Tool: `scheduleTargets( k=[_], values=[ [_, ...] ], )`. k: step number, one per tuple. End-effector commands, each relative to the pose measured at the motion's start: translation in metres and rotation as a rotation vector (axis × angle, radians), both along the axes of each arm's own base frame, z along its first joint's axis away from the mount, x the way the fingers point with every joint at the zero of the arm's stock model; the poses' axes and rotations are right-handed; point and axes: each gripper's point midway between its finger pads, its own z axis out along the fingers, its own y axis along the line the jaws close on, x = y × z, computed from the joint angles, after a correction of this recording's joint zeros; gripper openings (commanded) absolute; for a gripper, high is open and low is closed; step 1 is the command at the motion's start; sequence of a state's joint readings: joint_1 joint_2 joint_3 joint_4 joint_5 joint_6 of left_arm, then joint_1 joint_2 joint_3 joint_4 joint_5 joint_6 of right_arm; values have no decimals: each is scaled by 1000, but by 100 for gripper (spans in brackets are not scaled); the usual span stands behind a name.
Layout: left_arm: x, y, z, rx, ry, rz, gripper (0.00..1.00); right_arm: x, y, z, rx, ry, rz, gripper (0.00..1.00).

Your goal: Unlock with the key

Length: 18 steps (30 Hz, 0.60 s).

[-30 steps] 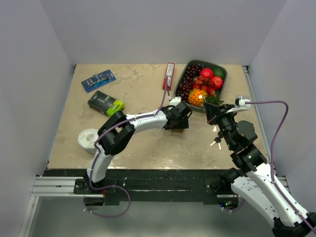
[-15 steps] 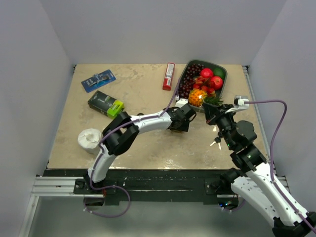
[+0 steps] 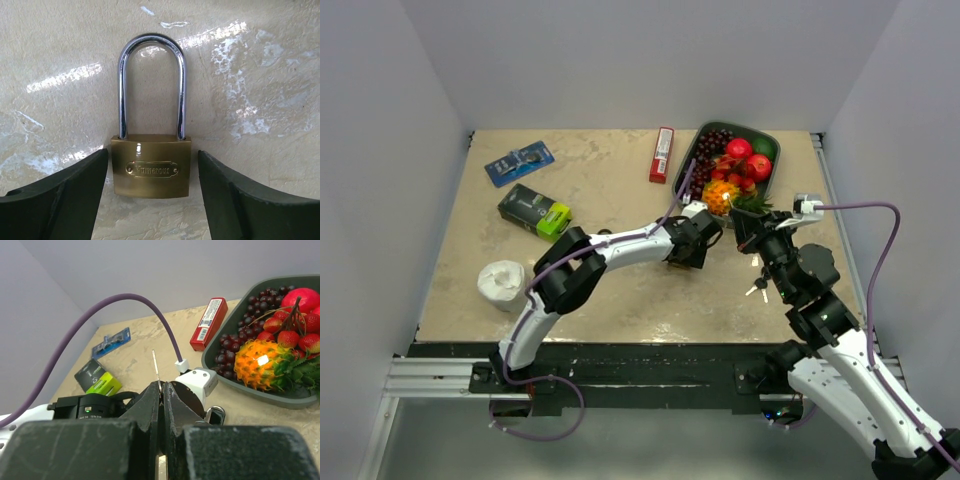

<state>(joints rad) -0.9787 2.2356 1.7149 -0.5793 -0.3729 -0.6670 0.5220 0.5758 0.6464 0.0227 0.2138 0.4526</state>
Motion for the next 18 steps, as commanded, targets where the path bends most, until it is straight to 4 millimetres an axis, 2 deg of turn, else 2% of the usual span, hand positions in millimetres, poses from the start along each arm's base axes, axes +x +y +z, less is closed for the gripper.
scheduleTargets(
  k=[1, 10, 13, 14, 15, 16, 18],
  values=[
    [-36, 49, -66, 258, 167, -36, 76, -1, 1, 15, 38, -48, 10, 0],
    [-52, 60, -85, 315, 231, -52, 66, -2, 1, 14, 42, -47, 12, 0],
    [-54, 69, -91, 355, 242, -57, 52, -3, 0, 14, 41, -46, 9, 0],
    [-55, 71, -93, 365, 244, -61, 43, -3, 0, 15, 40, -46, 6, 0],
    [-55, 73, -94, 377, 242, -70, 38, -3, -1, 14, 37, -41, 1, 0],
    [-53, 78, -94, 403, 233, -70, 27, -3, -3, 13, 31, -38, -5, 0],
    [-52, 82, -95, 411, 224, -66, 16, -3, -5, 12, 17, -28, -14, 0]
  ],
)
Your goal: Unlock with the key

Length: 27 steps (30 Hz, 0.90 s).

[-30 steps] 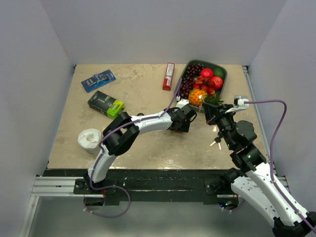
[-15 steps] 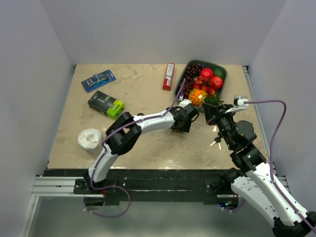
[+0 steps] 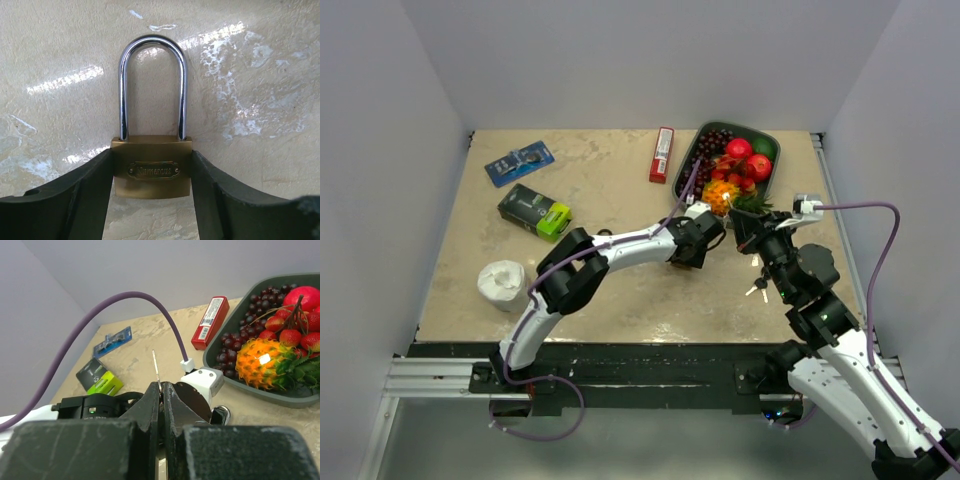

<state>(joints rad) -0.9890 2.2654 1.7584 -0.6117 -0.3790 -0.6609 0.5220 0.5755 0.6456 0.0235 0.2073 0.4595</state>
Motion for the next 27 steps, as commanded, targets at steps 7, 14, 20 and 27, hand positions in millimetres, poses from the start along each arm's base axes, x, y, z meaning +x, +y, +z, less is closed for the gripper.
scheduleTargets(
  k=[7, 14, 20, 27],
  values=[
    [-41, 82, -76, 140, 213, 27, 0, 3, -5, -5, -24, 17, -33, 0],
    [-15, 65, -45, -204, 148, 122, 0, 7, 11, -40, -32, 73, 32, 0],
    [8, 62, -14, -432, 88, 204, 0, 12, 36, -80, -32, 137, 126, 0],
    [19, 60, -6, -613, 95, 271, 0, 4, 71, -136, -3, 198, 166, 0]
  ],
)
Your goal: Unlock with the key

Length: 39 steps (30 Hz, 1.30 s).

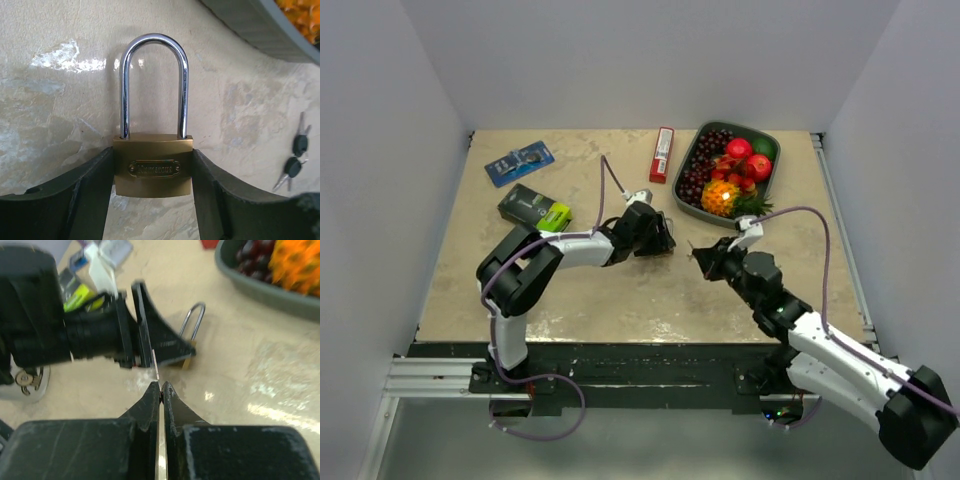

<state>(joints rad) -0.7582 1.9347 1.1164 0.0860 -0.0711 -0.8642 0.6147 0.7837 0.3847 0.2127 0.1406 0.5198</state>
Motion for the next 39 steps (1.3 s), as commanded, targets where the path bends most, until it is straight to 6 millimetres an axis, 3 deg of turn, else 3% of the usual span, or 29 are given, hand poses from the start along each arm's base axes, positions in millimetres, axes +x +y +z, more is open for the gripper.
scheduleTargets(
  k=[1, 5, 8, 9, 19, 29, 39],
  values=[
    [-14, 12, -29, -62, 109, 54, 0, -1, 22, 2, 101, -49, 7, 0],
    [-12, 11, -25, -118, 100, 82, 0, -1, 36, -33, 96, 10, 16, 0],
    [-15, 9, -23, -149, 111, 79, 0, 0, 44, -42, 108, 23, 26, 0],
    [-17, 10, -24, -149, 115, 79, 0, 2, 44, -54, 89, 46, 19, 0],
    [-24, 9, -25, -214, 140, 93, 0, 14, 50, -88, 84, 83, -40, 0],
    [-27, 12, -25, -218, 141, 98, 0, 22, 49, -105, 54, 119, -88, 0],
    [-27, 13, -23, -223, 135, 103, 0, 26, 56, -107, 62, 128, -79, 0]
  ],
)
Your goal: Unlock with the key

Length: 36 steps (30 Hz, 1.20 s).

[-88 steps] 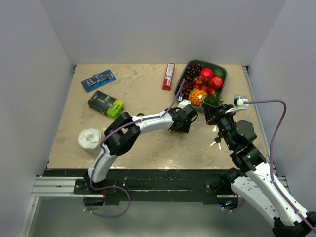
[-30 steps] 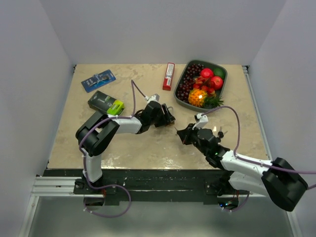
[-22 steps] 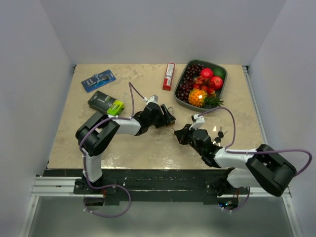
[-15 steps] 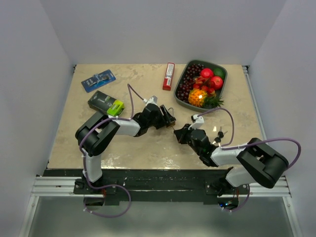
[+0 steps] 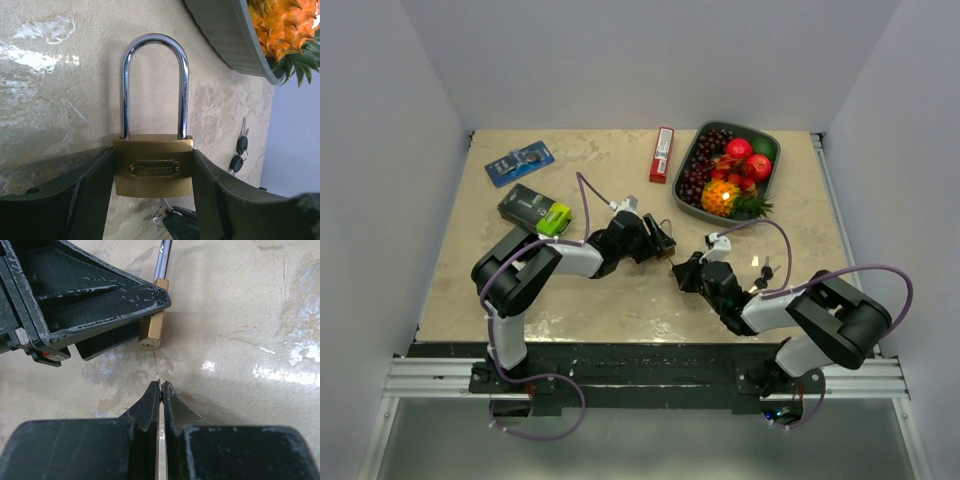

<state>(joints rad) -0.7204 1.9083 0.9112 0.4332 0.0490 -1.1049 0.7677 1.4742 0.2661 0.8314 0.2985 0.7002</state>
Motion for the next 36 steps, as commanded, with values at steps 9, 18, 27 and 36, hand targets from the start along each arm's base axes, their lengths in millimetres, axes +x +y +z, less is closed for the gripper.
scheduleTargets(
  k=[9, 18, 27, 36],
  values=[
    [-19, 16, -27, 70, 86, -3, 0, 21, 15, 28, 63, -86, -33, 0],
    [-19, 17, -27, 70, 88, -1, 0, 26, 8, 19, 42, -59, -90, 0],
    [-20, 17, -28, 68, 92, -2, 0, 28, 1, 25, 60, -89, -128, 0],
    [-20, 16, -27, 57, 99, 4, 0, 28, -1, 33, 81, -125, -140, 0]
  ],
)
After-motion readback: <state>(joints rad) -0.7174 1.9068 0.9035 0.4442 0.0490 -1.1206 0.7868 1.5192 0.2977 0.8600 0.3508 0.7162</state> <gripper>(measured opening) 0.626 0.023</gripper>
